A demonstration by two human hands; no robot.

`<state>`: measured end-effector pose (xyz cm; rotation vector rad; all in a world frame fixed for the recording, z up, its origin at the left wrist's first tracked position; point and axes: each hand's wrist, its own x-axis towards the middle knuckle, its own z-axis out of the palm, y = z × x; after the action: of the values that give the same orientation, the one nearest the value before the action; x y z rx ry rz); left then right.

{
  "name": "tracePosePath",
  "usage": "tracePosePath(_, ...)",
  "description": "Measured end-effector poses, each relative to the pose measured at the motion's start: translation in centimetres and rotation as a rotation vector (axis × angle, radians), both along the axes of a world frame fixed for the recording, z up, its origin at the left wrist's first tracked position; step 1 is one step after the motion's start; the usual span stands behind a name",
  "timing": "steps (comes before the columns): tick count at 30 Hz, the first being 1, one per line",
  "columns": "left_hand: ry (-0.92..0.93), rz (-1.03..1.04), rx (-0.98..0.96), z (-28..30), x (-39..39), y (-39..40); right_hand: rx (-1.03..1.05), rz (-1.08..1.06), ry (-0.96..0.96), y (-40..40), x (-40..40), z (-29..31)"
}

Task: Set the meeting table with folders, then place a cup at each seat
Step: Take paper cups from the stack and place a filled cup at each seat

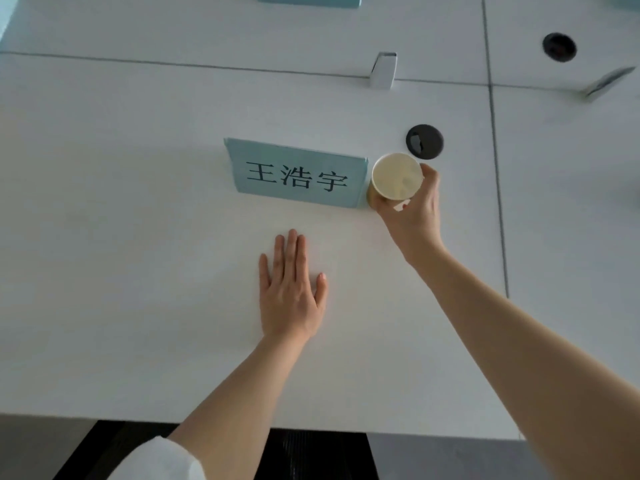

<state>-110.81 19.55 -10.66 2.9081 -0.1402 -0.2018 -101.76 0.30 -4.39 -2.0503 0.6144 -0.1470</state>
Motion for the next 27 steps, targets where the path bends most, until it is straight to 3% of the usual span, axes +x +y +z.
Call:
tracePosePath(6,0.008,0.012,0.008,0.3,0.1,-0.1,0.019,0.0,0.013,0.2,-0.1,-0.7)
tracePosePath(16,0.038,-0.038,0.002,0.3,0.0,0.1,-0.236,0.184,0.308,-0.2,-9.9,0.0)
tracePosePath(22,0.11,-0.077,-0.008,1.7,0.0,-0.2,-0.179,0.121,0.448,-0.1,-17.2,1.7)
tracePosePath(27,0.085,-0.199,-0.093,4.4,-6.4,-3.5,-0.103,0.038,0.44,-1.9,-23.5,4.5)
